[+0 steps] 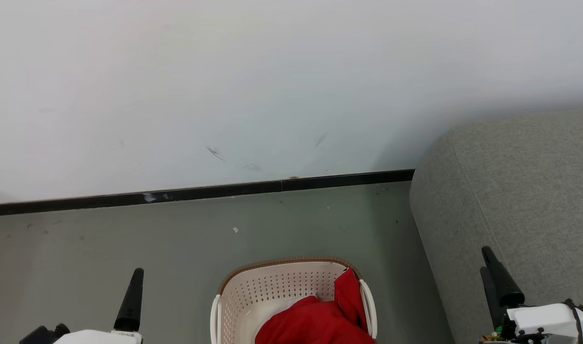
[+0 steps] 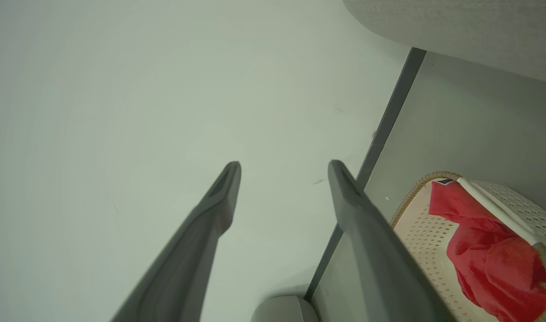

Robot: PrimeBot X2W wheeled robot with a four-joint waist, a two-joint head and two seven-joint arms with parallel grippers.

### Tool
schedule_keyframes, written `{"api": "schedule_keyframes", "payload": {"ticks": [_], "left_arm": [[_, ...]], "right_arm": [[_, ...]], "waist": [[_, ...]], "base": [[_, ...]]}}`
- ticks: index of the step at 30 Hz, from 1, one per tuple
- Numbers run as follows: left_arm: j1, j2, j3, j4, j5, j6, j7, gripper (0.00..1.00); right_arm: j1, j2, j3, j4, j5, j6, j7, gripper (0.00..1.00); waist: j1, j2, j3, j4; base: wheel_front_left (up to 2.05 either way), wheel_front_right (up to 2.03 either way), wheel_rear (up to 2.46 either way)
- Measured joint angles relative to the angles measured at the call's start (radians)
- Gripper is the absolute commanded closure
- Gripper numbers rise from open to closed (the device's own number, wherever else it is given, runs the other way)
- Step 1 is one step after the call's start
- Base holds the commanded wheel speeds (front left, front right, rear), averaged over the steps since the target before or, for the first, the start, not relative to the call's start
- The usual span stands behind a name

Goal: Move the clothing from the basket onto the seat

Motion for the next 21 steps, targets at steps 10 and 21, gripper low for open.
{"api": "schedule_keyframes", "payload": {"ticks": [10, 21], "left_arm": [[-0.019, 0.022, -0.041, -0.045, 0.211, 0.035, -0.032, 0.0], [-0.019, 0.038, -0.103, -0.071, 0.443, 0.094, -0.072, 0.0]], "right_arm": [[0.0, -0.003, 0.023, -0.027, -0.213, 0.0, -0.032, 0.0], [0.0, -0.002, 0.043, -0.04, -0.435, 0.0, -0.068, 0.0]], "waist": [[0.0075, 0.0, -0.006, 0.0], [0.0094, 0.0, -0.011, -0.003]], "base": [[0.0, 0.0, 0.0], [0.0, 0.0, 0.0]]}}
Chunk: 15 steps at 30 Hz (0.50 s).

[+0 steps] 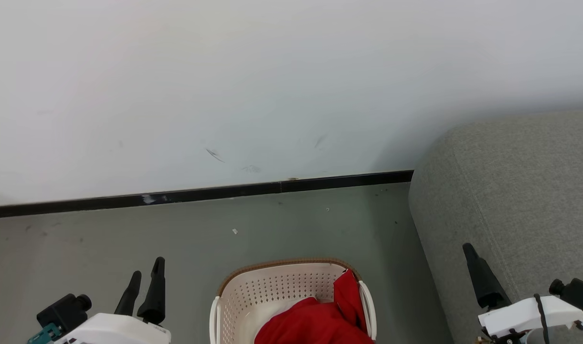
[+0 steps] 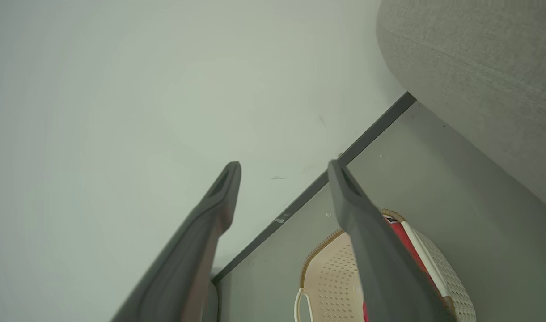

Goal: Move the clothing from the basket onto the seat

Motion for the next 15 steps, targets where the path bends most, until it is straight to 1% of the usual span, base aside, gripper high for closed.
{"api": "schedule_keyframes", "payload": {"ticks": [4, 15], "left_arm": [[0.001, 0.012, -0.016, -0.002, 0.072, 0.026, -0.017, 0.0], [0.007, 0.02, -0.06, -0.002, 0.263, 0.091, -0.057, 0.0]], "right_arm": [[0.0, 0.0, 0.002, -0.008, -0.073, 0.0, -0.011, 0.0], [0.002, 0.002, 0.024, -0.015, -0.287, 0.0, -0.045, 0.0]], "waist": [[-0.0018, 0.0, -0.001, -0.002], [-0.0093, 0.0, -0.001, -0.007]], "base": [[0.0, 0.0, 0.0], [0.0, 0.0, 0.0]]}}
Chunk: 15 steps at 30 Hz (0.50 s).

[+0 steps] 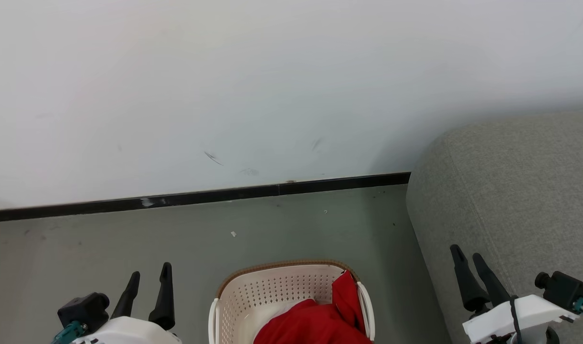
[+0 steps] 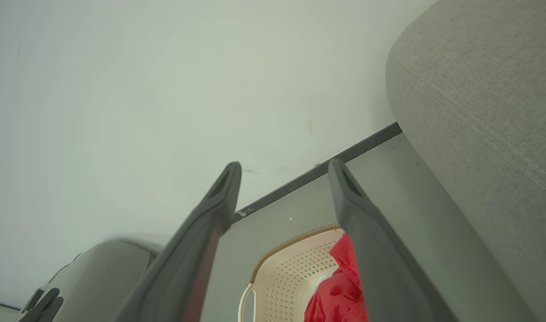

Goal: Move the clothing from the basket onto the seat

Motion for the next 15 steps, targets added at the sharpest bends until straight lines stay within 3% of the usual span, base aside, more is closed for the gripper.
{"api": "schedule_keyframes", "payload": {"ticks": [15], "left_arm": [[0.004, 0.0, -0.042, -0.002, 0.226, 0.079, -0.057, 0.0]], "right_arm": [[0.0, 0.0, 0.009, -0.012, -0.252, 0.0, -0.051, 0.0]], "waist": [[-0.0036, 0.0, 0.001, -0.016]], "base": [[0.0, 0.0, 0.0]]}}
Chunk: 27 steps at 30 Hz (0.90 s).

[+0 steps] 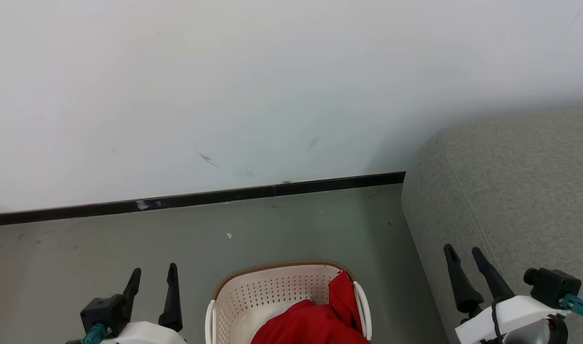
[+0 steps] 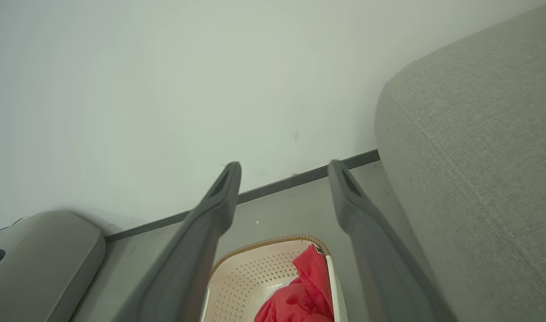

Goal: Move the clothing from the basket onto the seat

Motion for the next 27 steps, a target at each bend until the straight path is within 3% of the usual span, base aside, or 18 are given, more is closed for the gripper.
{"api": "schedule_keyframes", "payload": {"ticks": [27], "left_arm": [[0.0, -0.002, -0.032, -0.014, 0.279, 0.097, -0.089, 0.0]], "right_arm": [[0.001, 0.0, 0.004, -0.023, -0.366, 0.0, -0.079, 0.0]], "waist": [[-0.0004, 0.0, -0.017, -0.011]], "base": [[0.0, 0.0, 0.0]]}}
